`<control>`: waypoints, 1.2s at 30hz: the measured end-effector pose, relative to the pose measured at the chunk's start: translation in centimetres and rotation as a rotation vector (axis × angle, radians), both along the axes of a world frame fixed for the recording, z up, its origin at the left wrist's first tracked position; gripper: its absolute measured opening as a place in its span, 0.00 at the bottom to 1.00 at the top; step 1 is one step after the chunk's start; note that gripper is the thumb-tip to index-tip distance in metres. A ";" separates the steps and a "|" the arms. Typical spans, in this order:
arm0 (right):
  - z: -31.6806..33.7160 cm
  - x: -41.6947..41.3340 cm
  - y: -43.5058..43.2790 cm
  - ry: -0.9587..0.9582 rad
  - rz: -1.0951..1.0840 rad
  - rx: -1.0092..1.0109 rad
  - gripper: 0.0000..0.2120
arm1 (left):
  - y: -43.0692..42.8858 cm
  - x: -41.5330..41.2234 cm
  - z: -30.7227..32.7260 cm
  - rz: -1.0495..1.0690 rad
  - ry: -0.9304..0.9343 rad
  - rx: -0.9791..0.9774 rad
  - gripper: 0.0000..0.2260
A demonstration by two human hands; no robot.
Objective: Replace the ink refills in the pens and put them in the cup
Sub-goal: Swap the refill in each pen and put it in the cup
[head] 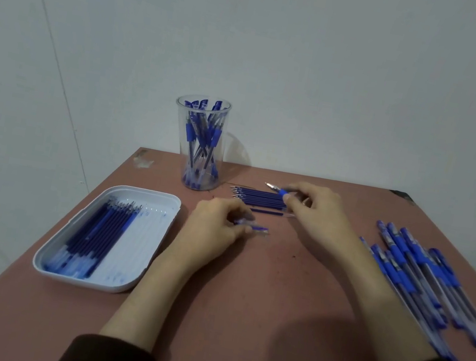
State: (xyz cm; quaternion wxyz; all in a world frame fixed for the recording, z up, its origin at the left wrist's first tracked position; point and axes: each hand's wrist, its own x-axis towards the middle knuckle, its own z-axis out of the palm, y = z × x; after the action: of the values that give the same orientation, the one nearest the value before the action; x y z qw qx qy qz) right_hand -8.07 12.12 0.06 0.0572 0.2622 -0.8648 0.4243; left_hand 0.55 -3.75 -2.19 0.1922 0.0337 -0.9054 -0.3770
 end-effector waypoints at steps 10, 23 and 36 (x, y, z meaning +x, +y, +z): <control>0.6 0.9 0.0 0.127 0.053 0.170 0.09 | -0.2 -0.2 0.1 0.134 0.082 0.166 0.06; 0.2 1.7 -1.0 0.137 0.105 0.204 0.16 | 0.4 -0.1 0.2 -0.033 0.173 0.377 0.09; 0.0 3.3 -2.2 0.344 -0.105 0.217 0.23 | 1.1 -0.4 0.1 -0.140 0.269 0.574 0.18</control>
State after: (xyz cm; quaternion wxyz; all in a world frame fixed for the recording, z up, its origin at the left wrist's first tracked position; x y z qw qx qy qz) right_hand -4.80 9.95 0.04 0.1974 0.2900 -0.8954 0.2742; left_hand 0.16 -2.68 -2.13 0.2663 -0.0261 -0.7287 -0.6304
